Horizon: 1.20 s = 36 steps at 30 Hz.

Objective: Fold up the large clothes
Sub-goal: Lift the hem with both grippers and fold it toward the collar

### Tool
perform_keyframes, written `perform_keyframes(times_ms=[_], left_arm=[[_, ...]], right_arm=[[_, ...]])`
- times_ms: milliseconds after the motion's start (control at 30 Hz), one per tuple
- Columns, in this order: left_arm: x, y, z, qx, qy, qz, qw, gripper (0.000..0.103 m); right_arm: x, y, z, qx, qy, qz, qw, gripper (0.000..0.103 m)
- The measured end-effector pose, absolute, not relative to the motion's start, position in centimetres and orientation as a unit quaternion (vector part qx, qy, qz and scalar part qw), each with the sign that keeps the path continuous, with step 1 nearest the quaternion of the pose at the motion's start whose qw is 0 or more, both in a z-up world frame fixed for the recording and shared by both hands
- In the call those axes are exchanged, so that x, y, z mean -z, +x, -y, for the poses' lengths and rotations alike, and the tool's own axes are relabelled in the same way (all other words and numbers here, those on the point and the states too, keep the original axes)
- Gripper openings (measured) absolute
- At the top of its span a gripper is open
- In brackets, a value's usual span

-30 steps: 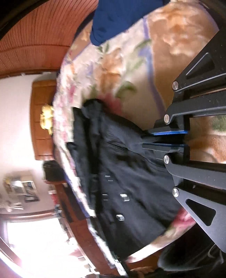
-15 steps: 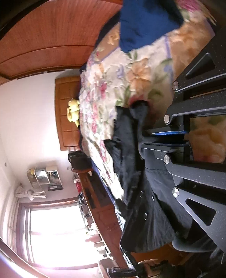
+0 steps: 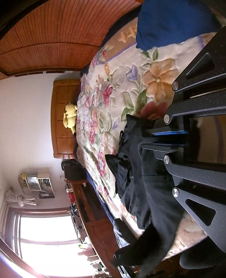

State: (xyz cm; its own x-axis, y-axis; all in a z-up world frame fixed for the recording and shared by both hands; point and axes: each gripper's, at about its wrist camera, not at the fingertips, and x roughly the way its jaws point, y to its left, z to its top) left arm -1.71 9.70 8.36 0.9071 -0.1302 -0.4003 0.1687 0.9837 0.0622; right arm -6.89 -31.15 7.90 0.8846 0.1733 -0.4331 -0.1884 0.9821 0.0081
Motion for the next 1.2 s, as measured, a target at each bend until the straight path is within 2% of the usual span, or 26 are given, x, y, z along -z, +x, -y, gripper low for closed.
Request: perform_keyframes(times_ms=[233,667,900,1133,1200], left_arm=[[-6.6,3.6,-9.2,0.075,0.052,-0.217,0.972,0.005],[-9.5,18.3,-8.1,0.043,0.078,-0.202,0.975,0.005],[-7.6,25.6,-6.8,0.028,0.09,-0.239,0.966,0.005],[-6.6,27.3,-6.2,0.028,0.099,-0.253,0.962,0.005],[-6.6,27.7,-6.5,0.035,0.092,-0.263,0.96,0.007]], right_arm=[[-6.4,-0.7,30.5,-0.094,-0.033,-0.237,0.966,0.007],[-13.0,15.2,28.1,-0.043,-0.055,-0.21,0.975,0.007],[-10.2,24.2,27.4,0.012,-0.044,-0.264,0.963,0.007],[-9.8,27.2,25.5,0.03,-0.067,-0.284,0.956,0.007],[-10.1,26.9,26.1,0.027,-0.05,-0.289,0.956,0.012]])
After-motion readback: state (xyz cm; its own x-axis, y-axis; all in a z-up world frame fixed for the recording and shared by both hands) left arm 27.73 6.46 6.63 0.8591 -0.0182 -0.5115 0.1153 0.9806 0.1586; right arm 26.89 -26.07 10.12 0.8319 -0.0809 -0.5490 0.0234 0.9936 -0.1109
